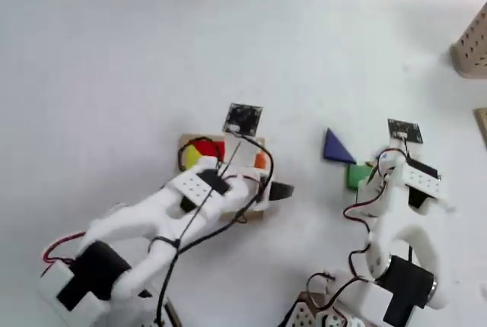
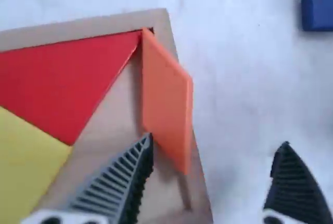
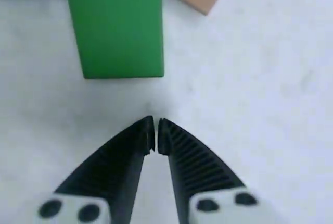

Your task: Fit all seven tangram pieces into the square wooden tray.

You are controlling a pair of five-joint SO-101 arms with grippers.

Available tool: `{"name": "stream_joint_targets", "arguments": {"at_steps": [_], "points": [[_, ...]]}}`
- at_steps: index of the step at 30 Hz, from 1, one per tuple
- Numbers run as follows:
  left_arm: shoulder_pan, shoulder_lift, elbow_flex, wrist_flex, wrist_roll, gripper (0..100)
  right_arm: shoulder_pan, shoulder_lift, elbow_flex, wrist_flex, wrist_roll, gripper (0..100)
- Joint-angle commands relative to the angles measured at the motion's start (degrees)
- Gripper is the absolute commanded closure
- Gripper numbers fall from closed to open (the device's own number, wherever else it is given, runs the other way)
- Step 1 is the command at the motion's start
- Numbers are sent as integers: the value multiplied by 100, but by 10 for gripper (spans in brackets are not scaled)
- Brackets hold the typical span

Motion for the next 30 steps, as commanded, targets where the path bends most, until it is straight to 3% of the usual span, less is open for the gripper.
{"name": "stream_joint_targets", "arguments": {"at_steps": [1, 16, 22, 30], "points": [[-48, -48, -255, 79, 79, 634, -57, -215, -26, -48, 70, 981], [-268, -66, -264, 97, 53, 634, -48, -224, -9, -48, 220, 981], [-233, -66, -563, 800, -273, 633, -48, -224, -9, -48, 229, 981], [-259, -75, -800, 1116, -475, 633, -57, -224, -18, -48, 255, 981]]}}
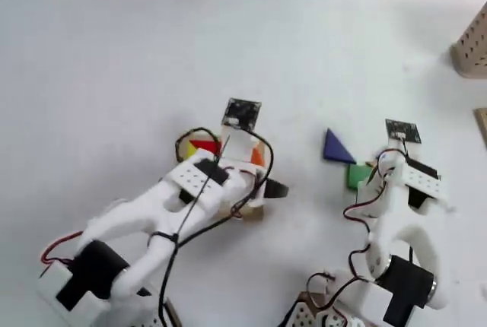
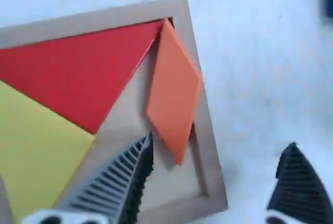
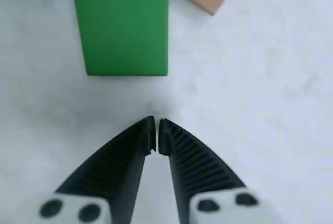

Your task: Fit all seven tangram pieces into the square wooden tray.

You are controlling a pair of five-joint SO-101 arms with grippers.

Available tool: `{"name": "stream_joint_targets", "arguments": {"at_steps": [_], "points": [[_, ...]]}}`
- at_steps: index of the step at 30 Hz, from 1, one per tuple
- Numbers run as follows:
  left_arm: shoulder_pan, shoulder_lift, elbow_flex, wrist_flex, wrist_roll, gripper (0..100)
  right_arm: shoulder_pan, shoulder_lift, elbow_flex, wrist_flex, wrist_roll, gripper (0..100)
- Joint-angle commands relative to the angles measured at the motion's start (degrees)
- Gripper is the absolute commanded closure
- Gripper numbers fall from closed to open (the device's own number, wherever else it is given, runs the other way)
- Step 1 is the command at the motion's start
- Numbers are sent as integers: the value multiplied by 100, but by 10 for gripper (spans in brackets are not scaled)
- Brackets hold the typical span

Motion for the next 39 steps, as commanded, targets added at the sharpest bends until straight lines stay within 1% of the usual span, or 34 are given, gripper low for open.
{"name": "stream_joint_targets", "arguments": {"at_steps": [1, 9, 11, 13, 17, 18, 20, 22, 27, 30, 33, 36, 39], "points": [[-48, -75, -387, 141, -149, 633, -57, -224, -35, -48, 53, 981], [48, -4, -905, 79, -158, 639, -57, -224, -35, -48, 53, 981], [57, -4, -870, -158, -158, 658, -57, -224, -35, -48, 53, 981], [22, -4, -853, -448, -185, 729, -57, -224, -35, -48, 62, 981], [-22, -4, -818, -800, -211, 945, -57, -224, -35, -48, 62, 981], [-22, -4, -818, -818, -325, 989, -57, -224, -35, -48, 62, 981], [-22, 4, -800, -791, -536, 949, -57, -224, -35, -48, 62, 981], [-40, 4, -651, -835, -571, 928, -57, -224, -35, -48, 62, 981], [4, 4, -246, -897, -615, 924, -57, -224, -35, -48, 62, 981], [-13, 31, -53, -1196, -615, 924, -57, -224, -26, -48, 62, 981], [-13, 391, -79, -1257, -615, 924, -57, -224, -26, -48, 62, 981], [-22, 778, -422, -1064, -835, 925, -57, -224, -26, -48, 62, 981], [-13, 813, -580, -782, -888, 928, -57, -224, -26, -48, 62, 981]]}}
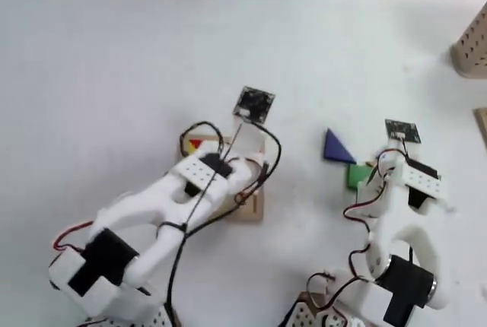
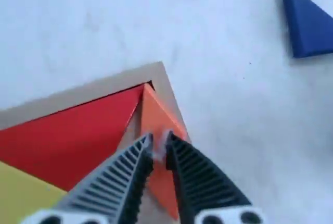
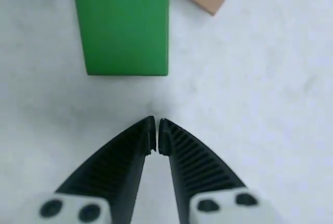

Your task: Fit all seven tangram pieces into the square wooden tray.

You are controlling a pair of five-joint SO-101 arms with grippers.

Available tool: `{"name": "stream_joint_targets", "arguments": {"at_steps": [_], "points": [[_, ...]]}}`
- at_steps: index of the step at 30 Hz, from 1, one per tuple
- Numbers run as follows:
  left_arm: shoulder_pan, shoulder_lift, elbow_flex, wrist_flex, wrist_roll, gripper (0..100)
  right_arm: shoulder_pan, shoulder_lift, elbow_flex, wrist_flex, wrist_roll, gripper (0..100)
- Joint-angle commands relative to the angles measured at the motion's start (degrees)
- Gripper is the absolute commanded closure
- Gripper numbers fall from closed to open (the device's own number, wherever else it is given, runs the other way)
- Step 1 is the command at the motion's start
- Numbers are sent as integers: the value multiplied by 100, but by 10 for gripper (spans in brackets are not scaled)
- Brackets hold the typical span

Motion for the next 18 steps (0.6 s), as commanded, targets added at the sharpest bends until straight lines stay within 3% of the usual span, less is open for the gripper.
{"name": "stream_joint_targets", "arguments": {"at_steps": [1, 9, 18], "points": [[31, 163, -273, 334, -132, 928, -57, -224, -26, -48, 62, 981], [-13, 154, -273, 905, -185, 928, -66, -215, -35, -48, 62, 981], [-171, -409, 9, 1178, -905, 928, -145, -224, -26, -119, 62, 981]]}}
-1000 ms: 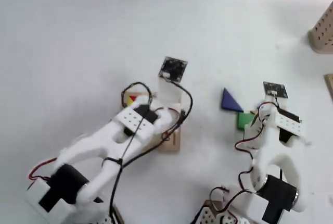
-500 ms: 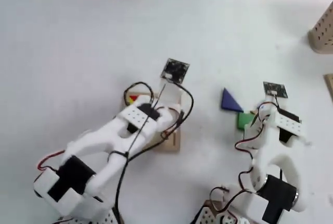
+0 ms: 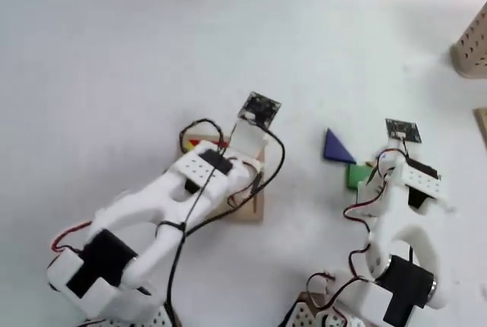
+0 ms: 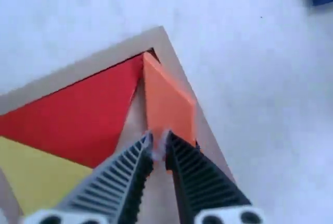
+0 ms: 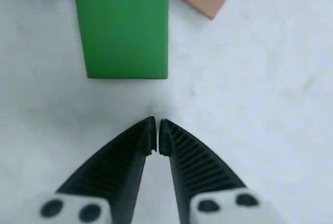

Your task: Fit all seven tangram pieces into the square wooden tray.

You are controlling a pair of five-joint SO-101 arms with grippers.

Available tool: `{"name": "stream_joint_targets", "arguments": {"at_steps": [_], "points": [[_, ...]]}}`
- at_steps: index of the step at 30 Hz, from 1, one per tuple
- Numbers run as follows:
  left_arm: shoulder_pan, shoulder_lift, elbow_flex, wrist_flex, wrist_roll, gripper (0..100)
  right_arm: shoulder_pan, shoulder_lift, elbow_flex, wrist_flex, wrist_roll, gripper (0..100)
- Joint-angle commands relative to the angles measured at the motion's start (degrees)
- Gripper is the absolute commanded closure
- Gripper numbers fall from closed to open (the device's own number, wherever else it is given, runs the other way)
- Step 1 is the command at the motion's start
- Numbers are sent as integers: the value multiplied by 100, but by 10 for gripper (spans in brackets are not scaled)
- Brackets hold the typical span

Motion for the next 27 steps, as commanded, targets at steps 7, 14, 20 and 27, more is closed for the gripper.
{"name": "stream_joint_targets", "arguments": {"at_steps": [7, 14, 20, 27], "points": [[-127, -1604, 633, 79, -299, 924, -180, -224, -26, -66, 62, 981], [409, -1455, 800, -1143, 237, 924, -163, -224, -18, -66, 62, 981], [831, -637, 774, -1415, 229, 924, -154, -224, -18, -66, 62, 981], [708, -479, 607, -1055, -44, 924, -163, -224, -18, -66, 62, 981]]}}
